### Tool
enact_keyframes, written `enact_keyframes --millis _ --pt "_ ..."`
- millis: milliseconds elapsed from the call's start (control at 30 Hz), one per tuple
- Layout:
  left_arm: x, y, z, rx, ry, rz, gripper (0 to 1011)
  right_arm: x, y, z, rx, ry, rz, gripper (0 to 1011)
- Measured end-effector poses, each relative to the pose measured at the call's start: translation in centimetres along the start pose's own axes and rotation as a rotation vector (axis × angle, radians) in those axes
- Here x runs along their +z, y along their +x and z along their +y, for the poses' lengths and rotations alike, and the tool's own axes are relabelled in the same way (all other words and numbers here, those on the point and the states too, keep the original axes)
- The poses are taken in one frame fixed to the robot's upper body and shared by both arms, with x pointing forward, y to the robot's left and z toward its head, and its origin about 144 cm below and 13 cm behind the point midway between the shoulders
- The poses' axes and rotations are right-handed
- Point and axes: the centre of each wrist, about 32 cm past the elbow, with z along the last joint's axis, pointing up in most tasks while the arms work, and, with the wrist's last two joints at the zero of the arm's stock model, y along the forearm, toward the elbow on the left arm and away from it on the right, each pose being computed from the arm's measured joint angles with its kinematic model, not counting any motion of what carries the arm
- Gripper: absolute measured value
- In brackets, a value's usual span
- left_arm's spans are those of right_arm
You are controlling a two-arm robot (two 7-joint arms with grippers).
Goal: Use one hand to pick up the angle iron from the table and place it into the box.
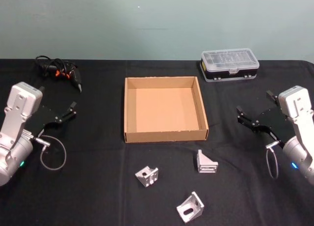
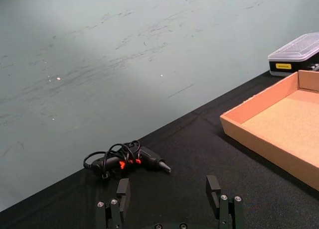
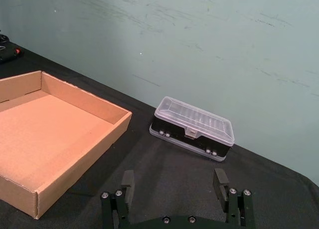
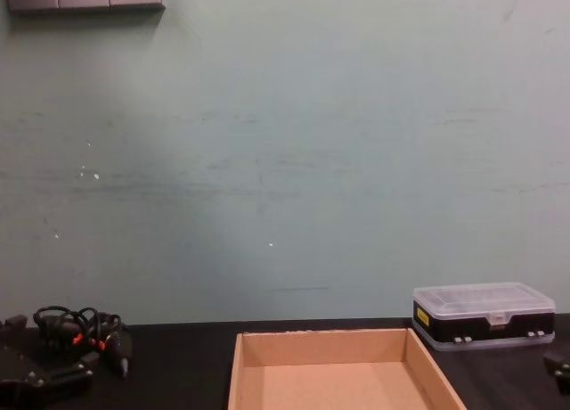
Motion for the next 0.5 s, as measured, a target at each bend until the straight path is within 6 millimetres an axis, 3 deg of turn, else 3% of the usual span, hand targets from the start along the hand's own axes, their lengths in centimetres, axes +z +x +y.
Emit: enact_keyframes --millis 500 --pt "0.0 0.0 0.0 0.0 0.0 0.0 1000 0.0 0.0 0.0 0.0 0.0 0.0 1004"
